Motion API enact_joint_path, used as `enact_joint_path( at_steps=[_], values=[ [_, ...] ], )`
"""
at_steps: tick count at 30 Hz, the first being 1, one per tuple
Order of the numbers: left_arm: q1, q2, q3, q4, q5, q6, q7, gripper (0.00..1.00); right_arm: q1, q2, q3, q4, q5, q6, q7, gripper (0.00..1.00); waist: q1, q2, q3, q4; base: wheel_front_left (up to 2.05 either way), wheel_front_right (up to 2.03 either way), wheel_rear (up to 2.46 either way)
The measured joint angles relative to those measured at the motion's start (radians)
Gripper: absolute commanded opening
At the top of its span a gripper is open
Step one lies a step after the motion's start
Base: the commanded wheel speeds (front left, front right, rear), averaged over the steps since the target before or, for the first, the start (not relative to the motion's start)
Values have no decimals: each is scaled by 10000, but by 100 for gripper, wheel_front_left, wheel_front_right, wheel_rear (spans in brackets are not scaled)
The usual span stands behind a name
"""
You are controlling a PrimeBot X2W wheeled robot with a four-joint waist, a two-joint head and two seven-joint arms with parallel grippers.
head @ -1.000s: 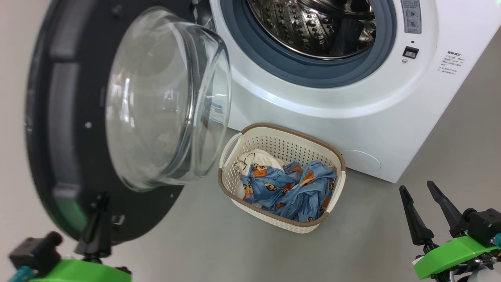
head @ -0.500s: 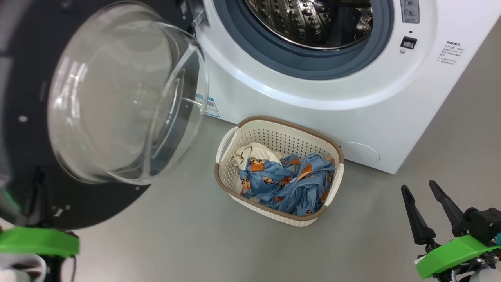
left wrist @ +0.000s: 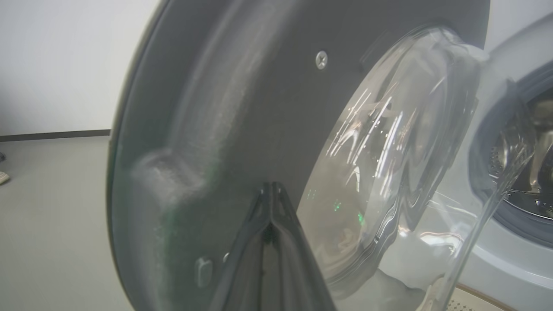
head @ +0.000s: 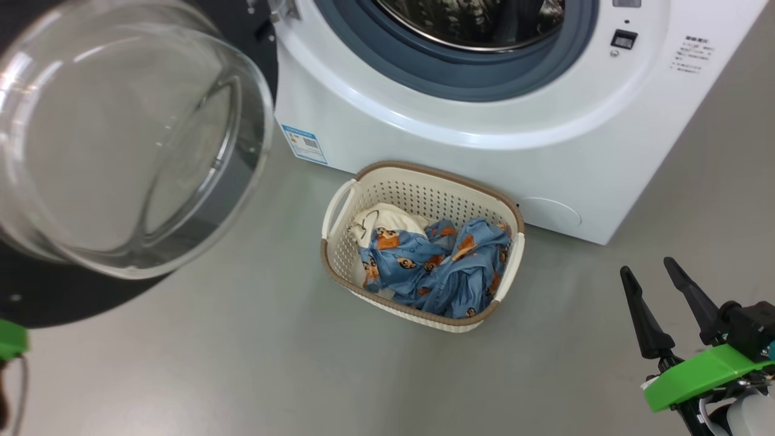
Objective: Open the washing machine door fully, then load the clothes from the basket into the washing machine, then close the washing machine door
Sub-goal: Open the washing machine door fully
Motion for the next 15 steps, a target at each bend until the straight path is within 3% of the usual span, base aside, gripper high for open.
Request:
enact_joint_path(
  at_steps=[15],
  values=[
    [-1767,1076,1473,2740,1430,-617,0,0,-368,-50,362,13,-19,0,0,100,0,-1,466,-700,0,0,0]
  ],
)
